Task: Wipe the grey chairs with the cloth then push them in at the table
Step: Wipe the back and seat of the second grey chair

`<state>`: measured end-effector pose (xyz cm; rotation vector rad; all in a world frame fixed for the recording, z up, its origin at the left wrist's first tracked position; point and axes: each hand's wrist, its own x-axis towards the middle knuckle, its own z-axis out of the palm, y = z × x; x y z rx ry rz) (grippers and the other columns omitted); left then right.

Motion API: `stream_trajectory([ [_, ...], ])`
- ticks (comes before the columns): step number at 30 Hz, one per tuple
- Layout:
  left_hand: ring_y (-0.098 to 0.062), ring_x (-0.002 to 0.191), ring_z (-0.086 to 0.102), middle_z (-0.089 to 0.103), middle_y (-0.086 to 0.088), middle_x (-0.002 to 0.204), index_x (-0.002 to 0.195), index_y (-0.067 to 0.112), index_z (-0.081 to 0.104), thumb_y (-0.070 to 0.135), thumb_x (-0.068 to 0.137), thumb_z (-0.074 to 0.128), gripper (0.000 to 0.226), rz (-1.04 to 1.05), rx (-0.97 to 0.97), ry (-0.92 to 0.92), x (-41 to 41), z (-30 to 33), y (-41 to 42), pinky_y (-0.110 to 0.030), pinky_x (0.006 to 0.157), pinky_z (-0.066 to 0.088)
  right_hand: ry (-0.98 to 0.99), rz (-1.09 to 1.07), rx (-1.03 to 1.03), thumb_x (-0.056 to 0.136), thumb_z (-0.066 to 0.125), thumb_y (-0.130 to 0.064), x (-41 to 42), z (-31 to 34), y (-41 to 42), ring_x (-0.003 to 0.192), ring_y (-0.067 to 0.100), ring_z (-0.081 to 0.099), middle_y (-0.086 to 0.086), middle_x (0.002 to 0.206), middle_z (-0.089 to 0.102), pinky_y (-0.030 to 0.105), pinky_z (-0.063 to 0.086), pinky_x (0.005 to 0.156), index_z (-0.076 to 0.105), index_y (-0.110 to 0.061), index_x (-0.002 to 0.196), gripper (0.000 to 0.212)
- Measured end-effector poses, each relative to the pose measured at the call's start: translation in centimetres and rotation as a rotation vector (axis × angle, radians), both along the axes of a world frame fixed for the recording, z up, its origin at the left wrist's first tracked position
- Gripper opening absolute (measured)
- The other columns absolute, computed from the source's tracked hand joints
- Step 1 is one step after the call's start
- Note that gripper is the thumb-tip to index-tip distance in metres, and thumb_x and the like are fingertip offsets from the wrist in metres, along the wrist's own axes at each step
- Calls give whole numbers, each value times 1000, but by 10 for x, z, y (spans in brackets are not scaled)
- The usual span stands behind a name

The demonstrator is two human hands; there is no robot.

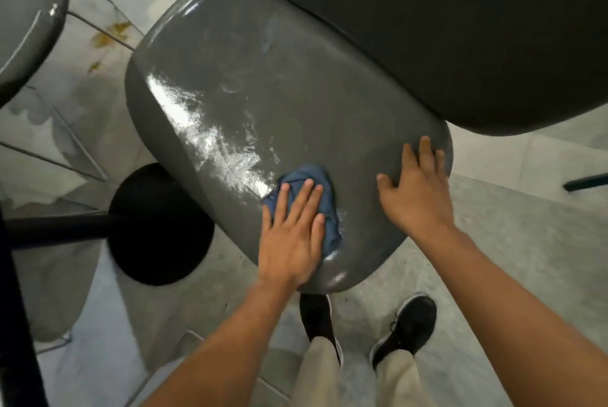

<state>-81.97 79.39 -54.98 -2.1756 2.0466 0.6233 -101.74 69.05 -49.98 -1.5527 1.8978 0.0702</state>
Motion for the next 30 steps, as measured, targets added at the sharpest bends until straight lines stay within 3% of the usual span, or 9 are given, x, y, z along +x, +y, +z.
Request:
stream_trajectory([
  [5, -27, 159, -9, -3, 12, 172, 165, 33, 6, 53, 108, 11, 60, 397, 54, -90, 102, -9, -50, -61, 125, 3, 181, 174, 126, 97, 55, -55, 8, -8, 5, 152, 38, -21, 9, 167, -23, 53, -1, 124, -4, -15, 162, 96],
  [8, -32, 158, -13, -6, 7, 173, 165, 26, 4, 47, 110, 14, 60, 540, -12, -65, 104, -17, -111, -61, 125, 0, 219, 189, 146, 97, 56, -56, 11, -10, 3, 151, 40, -23, 10, 165, -27, 55, -1, 123, -8, -15, 161, 99],
  [12, -30, 158, -9, 0, 6, 173, 165, 23, 7, 44, 110, 15, 59, 339, -61, -1, 43, -25, -149, -58, 126, 1, 247, 200, 167, 97, 56, -56, 15, -11, 0, 151, 41, -23, 11, 165, -26, 56, -1, 123, -9, -15, 161, 101],
  [16, -29, 159, 3, 14, 7, 171, 164, 23, 20, 44, 109, 17, 59, -5, -74, 49, -13, -19, -106, -57, 125, 13, 241, 202, 167, 96, 56, -58, 14, -11, 1, 151, 42, -22, 11, 166, -25, 56, 1, 123, -9, -15, 161, 101],
  [21, -24, 159, 5, 17, 11, 170, 163, 28, 25, 45, 109, 23, 56, -252, -27, 64, 29, -12, -39, -55, 125, 19, 249, 215, 184, 97, 53, -60, 12, -10, 2, 151, 40, -23, 10, 165, -27, 55, 1, 124, -12, -17, 161, 101],
  [23, -25, 159, 5, 15, 11, 169, 163, 29, 24, 47, 108, 20, 58, -165, -18, -15, 71, -14, -36, -60, 122, 23, 240, 222, 201, 98, 50, -60, 12, -9, 2, 150, 40, -26, 9, 164, -30, 54, -1, 124, -15, -18, 160, 99],
  [26, -26, 159, -6, -1, 12, 171, 165, 29, 10, 50, 109, 12, 60, 129, 25, -76, 111, -18, -66, -62, 125, 11, 234, 228, 220, 99, 48, -59, 13, -9, 0, 149, 40, -29, 10, 162, -34, 55, -4, 123, -19, -18, 159, 99],
  [30, -30, 158, -12, -5, 6, 173, 165, 22, 5, 42, 110, 18, 60, 436, -20, -30, 71, -19, -127, -58, 126, 2, 229, 232, 226, 99, 48, -60, 13, -10, -1, 148, 40, -30, 10, 162, -35, 55, -6, 123, -21, -18, 158, 100],
])
